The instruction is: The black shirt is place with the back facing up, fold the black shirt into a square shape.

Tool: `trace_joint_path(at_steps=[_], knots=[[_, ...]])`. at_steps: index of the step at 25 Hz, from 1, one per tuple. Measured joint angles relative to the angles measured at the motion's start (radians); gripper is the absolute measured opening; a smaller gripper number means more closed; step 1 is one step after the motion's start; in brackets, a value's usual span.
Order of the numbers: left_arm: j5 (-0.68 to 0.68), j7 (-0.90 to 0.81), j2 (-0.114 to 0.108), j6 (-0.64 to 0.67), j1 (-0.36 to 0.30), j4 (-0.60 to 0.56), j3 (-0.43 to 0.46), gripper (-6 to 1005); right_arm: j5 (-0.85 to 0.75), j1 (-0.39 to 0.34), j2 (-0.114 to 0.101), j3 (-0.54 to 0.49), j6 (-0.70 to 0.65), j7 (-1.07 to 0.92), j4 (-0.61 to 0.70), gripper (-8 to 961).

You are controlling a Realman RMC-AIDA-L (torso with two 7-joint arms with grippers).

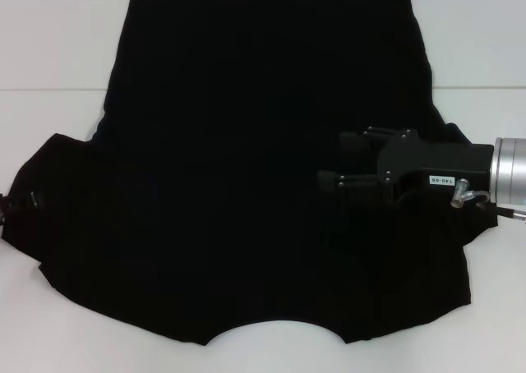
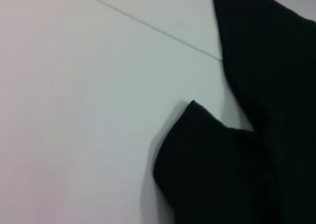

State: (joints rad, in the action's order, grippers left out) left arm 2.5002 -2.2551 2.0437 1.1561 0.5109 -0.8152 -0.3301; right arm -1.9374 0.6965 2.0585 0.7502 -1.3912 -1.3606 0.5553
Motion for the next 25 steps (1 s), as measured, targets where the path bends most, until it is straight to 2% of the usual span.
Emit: trace_joint_path(at_steps=[9, 20, 25], knots=[[0.022, -0.001, -0.001, -0.001, 0.005, 0.001, -0.003, 868, 0.001, 0.0, 0.0, 0.0, 0.0, 0.0, 0.0, 893], [0.055, -0.001, -0.002, -0.004, 0.011, 0.005, -0.004, 652, 0.014, -0.004, 0.0, 0.0, 0.0, 0.004, 0.0, 893], [0.055, 0.001, -0.002, -0.004, 0.012, 0.005, -0.004, 461, 0.014, -0.006, 0.0, 0.0, 0.0, 0.006, 0.0, 892]])
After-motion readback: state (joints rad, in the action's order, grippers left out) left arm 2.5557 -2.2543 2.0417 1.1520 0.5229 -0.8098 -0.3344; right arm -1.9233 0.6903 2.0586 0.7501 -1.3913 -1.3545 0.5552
